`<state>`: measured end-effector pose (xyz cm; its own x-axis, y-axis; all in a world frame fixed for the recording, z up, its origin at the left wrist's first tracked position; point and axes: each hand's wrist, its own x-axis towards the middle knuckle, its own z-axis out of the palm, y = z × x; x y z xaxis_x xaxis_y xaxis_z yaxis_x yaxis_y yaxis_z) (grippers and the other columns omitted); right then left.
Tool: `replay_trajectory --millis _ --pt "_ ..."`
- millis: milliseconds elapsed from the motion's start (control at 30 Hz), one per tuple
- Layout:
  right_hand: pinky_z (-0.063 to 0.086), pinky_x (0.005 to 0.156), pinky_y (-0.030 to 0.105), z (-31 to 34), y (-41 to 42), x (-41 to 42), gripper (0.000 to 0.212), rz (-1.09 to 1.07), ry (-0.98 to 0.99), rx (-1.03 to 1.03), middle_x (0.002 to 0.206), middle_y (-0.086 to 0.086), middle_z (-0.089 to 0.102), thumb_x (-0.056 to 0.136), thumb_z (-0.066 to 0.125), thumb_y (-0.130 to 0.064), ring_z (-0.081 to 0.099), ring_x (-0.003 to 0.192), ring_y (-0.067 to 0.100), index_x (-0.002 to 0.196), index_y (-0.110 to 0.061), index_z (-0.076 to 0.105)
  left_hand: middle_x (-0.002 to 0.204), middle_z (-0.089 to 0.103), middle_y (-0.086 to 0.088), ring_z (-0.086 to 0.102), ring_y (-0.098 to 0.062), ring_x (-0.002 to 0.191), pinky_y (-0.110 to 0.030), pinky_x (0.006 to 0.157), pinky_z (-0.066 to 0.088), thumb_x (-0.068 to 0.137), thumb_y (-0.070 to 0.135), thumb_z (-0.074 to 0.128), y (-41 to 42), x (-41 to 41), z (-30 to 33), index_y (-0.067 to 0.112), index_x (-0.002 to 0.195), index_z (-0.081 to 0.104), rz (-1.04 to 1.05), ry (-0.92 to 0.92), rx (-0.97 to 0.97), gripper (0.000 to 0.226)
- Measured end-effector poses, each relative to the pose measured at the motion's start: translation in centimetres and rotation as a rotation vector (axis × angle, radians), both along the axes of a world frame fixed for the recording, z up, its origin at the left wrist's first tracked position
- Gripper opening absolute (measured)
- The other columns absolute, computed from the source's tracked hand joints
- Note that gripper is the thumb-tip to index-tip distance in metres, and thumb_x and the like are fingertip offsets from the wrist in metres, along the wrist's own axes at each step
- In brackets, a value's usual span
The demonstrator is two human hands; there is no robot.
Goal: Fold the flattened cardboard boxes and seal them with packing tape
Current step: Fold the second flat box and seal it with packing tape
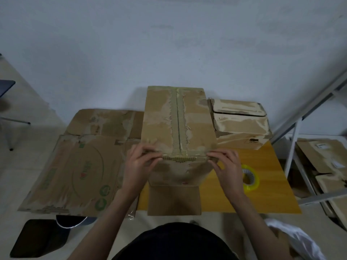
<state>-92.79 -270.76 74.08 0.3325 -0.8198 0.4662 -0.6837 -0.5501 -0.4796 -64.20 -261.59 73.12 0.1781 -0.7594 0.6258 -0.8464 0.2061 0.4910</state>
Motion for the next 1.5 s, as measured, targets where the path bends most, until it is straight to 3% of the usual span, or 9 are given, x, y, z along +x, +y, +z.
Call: replay_trajectory --millis 467,700,833,933,1033,1200,1367,1433,1500 --pt "0.046 0.070 0.003 0.7 2.0 1.5 0.018 -0.378 -0.385 0.313 0.088 -0.007 0.067 0.087 0.075 -0.006 0.060 0.079 -0.013 0.102 -0.015 0.075 0.100 0.061 0.006 0.064 -0.009 0.091 -0.017 0.075 0.055 0.079 -0.001 0.079 2.9 0.4 -0.2 0.020 0.103 0.077 0.170 0.449 0.011 0.032" --pt "0.057 0.076 0.037 0.5 1.5 1.1 0.016 -0.346 -0.384 0.299 0.092 -0.005 0.069 0.087 0.073 -0.004 0.065 0.083 0.009 0.096 -0.017 0.077 0.104 0.060 0.000 0.061 -0.011 0.097 -0.021 0.084 0.051 0.081 0.005 0.078 1.2 5.0 0.4 0.009 0.082 0.070 -0.128 0.112 0.105 0.009" --pt "0.049 0.069 0.035 0.7 1.7 1.6 0.014 -0.340 -0.246 0.219 0.096 0.000 0.062 0.092 0.066 -0.002 0.063 0.085 0.023 0.094 -0.013 0.074 0.117 0.064 0.000 0.060 -0.017 0.108 -0.035 0.089 0.053 0.084 0.018 0.077 0.7 5.8 1.1 0.011 0.080 0.062 -0.186 -0.118 0.152 0.016" --pt "0.045 0.094 0.040 1.4 3.0 3.8 0.027 -0.208 -0.021 0.083 0.121 0.004 0.060 0.094 0.058 -0.001 0.053 0.115 0.027 0.113 -0.015 0.069 0.131 0.058 0.004 0.054 -0.015 0.122 -0.037 0.098 0.051 0.086 0.048 0.069 0.6 5.1 2.1 0.020 0.095 0.060 -0.185 -0.267 0.299 0.031" --pt "0.020 0.122 0.044 1.9 3.9 7.0 0.047 0.035 0.259 0.113 0.159 0.000 0.035 0.103 0.046 -0.019 0.023 0.150 0.022 0.150 -0.018 0.044 0.159 0.032 0.004 0.024 -0.015 0.149 -0.039 0.121 0.026 0.101 0.058 0.037 -1.0 0.8 3.2 0.024 0.143 0.046 -0.217 -0.345 0.405 0.055" --pt "0.001 0.124 0.046 1.8 2.9 8.8 0.054 0.069 0.520 0.212 0.166 -0.008 0.006 0.107 0.019 -0.035 -0.006 0.154 0.016 0.159 -0.021 0.014 0.166 -0.015 0.002 -0.015 -0.017 0.153 -0.040 0.125 -0.002 0.106 0.045 0.009 -2.9 -3.8 3.2 0.018 0.159 -0.004 -0.084 -0.449 0.589 0.061" --pt "0.033 0.107 0.035 3.1 0.9 8.9 0.043 0.071 0.438 0.104 0.140 -0.006 0.056 0.101 0.033 -0.030 0.046 0.129 0.018 0.137 -0.022 0.055 0.164 0.023 -0.001 0.023 -0.025 0.148 -0.044 0.117 0.026 0.104 0.049 0.006 -3.2 -3.6 3.8 0.019 0.156 0.026 -0.116 -0.455 0.666 0.064" --pt "0.034 0.100 0.033 3.9 -1.4 9.6 0.039 0.089 0.423 0.087 0.132 -0.004 0.059 0.102 0.034 -0.027 0.050 0.121 0.018 0.133 -0.022 0.057 0.147 0.046 0.000 0.044 -0.024 0.129 -0.040 0.102 0.040 0.104 0.047 0.008 -5.9 -3.3 4.9 0.021 0.143 0.045 -0.092 -0.417 0.615 0.059" --pt "0.031 0.111 0.038 4.6 -4.6 10.7 0.046 0.112 0.461 0.128 0.150 0.000 0.047 0.105 0.030 -0.027 0.041 0.138 0.022 0.148 -0.018 0.044 0.156 0.036 -0.003 0.036 -0.026 0.139 -0.041 0.110 0.036 0.106 0.043 0.011 -9.6 -2.6 5.5 0.018 0.151 0.035 -0.085 -0.389 0.631 0.057"
